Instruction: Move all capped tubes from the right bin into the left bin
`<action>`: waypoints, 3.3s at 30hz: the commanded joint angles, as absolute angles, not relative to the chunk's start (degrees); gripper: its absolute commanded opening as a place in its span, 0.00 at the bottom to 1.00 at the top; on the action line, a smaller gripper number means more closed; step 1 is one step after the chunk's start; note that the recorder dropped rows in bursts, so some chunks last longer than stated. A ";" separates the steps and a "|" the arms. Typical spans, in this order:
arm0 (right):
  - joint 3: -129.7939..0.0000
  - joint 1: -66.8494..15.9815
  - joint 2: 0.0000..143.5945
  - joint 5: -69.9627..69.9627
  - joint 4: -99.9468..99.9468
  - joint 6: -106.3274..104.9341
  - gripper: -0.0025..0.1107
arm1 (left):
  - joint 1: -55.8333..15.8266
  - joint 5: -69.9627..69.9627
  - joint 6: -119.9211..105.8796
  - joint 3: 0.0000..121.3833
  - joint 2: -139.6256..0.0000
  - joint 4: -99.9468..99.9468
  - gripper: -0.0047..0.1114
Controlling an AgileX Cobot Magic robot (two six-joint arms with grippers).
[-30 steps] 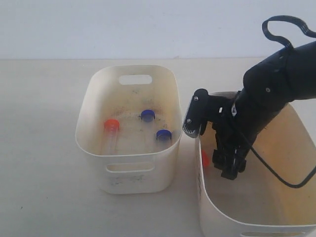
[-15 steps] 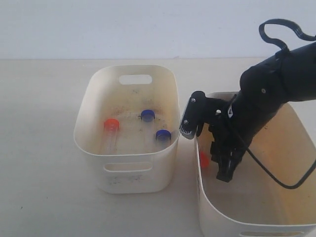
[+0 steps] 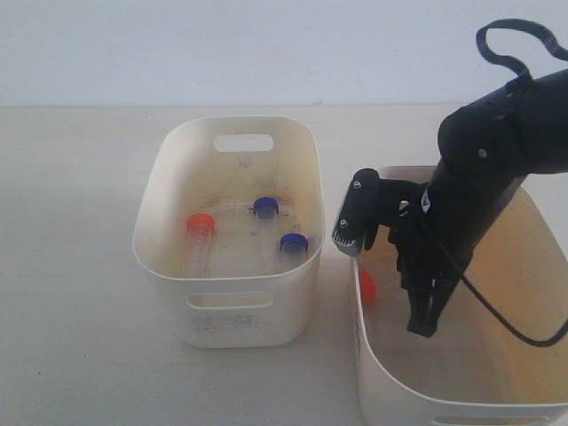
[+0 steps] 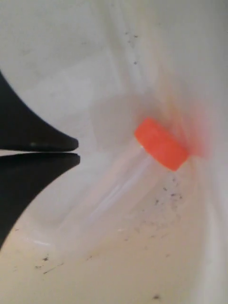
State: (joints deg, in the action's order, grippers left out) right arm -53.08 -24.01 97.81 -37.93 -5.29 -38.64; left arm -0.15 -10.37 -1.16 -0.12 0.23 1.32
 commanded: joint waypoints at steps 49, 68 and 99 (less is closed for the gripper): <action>-44.31 -16.66 95.94 -21.46 12.73 -99.31 0.02 | -0.56 -9.98 -0.92 0.00 0.00 1.51 0.08; -43.33 -17.20 93.83 -18.65 12.81 -93.69 0.02 | -0.56 -9.98 -0.92 0.00 0.00 1.51 0.08; -43.33 -17.20 97.76 -16.98 16.29 -93.39 0.62 | -0.56 -9.98 -0.92 0.00 0.00 1.51 0.08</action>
